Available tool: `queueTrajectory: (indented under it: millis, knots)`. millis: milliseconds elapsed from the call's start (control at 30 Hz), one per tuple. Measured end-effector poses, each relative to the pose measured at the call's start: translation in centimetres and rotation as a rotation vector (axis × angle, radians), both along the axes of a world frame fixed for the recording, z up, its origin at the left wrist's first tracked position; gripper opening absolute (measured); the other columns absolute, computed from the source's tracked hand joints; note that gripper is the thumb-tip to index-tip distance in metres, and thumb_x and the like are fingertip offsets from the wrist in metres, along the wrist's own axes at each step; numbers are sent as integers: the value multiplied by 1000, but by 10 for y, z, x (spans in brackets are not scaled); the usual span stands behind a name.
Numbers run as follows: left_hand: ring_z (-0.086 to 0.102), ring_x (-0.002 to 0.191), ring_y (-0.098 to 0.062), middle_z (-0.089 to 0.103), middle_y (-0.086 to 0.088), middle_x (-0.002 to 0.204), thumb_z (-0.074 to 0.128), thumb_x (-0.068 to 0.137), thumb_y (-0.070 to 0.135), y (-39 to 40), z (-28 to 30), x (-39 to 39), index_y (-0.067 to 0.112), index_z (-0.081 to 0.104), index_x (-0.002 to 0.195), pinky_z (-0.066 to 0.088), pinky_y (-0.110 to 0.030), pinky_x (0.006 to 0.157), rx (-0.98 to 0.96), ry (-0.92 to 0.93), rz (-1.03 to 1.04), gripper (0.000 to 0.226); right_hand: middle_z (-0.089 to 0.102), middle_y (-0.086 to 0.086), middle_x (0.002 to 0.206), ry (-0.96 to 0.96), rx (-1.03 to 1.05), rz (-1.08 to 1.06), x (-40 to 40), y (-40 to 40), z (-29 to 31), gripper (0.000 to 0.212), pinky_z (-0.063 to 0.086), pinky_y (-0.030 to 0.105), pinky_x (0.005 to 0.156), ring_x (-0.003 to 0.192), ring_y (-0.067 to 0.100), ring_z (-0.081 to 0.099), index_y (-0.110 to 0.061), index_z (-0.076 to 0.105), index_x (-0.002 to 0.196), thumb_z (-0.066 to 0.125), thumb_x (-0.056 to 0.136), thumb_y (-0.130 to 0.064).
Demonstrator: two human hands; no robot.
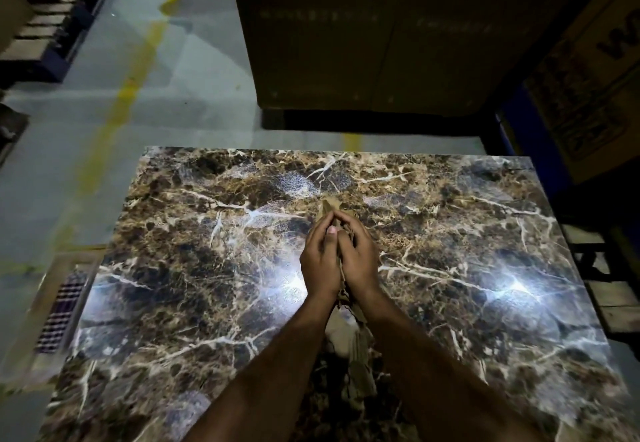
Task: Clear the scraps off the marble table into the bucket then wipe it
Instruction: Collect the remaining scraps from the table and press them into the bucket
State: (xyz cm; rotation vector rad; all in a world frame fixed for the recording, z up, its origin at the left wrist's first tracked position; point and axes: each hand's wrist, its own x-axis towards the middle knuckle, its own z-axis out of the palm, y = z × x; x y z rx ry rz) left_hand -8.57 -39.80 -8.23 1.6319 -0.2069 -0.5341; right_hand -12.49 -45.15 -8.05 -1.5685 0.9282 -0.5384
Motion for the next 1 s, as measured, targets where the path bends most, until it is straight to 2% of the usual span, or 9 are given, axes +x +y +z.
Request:
queueTrajectory:
  millis: [200,300,433,533,633,733,867,933,1000]
  knots:
    - [58,121,0,63,22,130,51,95,51,-11,19,-14,51,65,121,51,-39,103,-33,92,52,30,69,-8,127,-38,23,-41,-6,-9,24,29,54,24,96,115,4,64,-20,69,129,55,103,-13]
    - [61,117,-1,67,16,126,56,99,40,-10,32,-18,43,69,118,52,-32,100,-55,61,71,23,72,-6,118,-71,29,-91,-10,-3,31,21,56,30,91,108,11,68,-22,70,119,57,103,-18]
    - [66,105,0,73,13,109,63,99,22,-5,62,-25,28,72,111,53,-17,87,-135,-12,132,17,74,-8,100,-142,21,-183,-15,9,57,11,57,34,82,94,13,71,-37,68,99,57,100,-32]
    - [70,100,-9,75,4,103,67,95,17,-2,92,-31,21,74,104,56,-25,86,-200,-12,175,12,73,-9,88,-224,6,-216,-21,15,91,17,55,32,76,83,10,69,-28,66,93,59,102,-15]
    - [71,100,-12,76,1,102,69,86,22,3,127,-38,26,75,94,56,-27,87,-275,-75,181,11,71,-19,100,-350,-27,-255,-29,20,131,27,53,31,79,89,7,68,-21,65,109,56,98,2]
    - [70,102,-8,75,5,103,71,88,12,12,158,-47,35,74,90,55,-21,88,-346,-129,188,23,71,-21,113,-428,29,-276,-39,28,164,46,58,29,81,97,7,70,-30,64,128,57,97,2]
    - [69,103,-6,74,11,103,70,91,5,25,182,-59,33,74,90,55,-23,87,-385,-122,217,28,73,-16,114,-437,-15,-191,-50,41,185,41,58,42,95,108,12,68,-27,74,116,57,94,3]
    - [69,107,-9,74,8,109,70,91,6,34,188,-63,25,77,93,56,-30,91,-402,-129,231,20,75,-11,112,-470,-20,-155,-55,50,194,43,58,40,95,107,11,69,-26,75,111,54,94,7]
    - [66,112,-5,71,9,118,69,91,6,42,192,-67,19,78,94,56,-29,93,-409,-129,247,16,75,-5,113,-494,-10,-119,-59,59,200,39,58,36,94,108,11,69,-21,75,112,52,97,7]
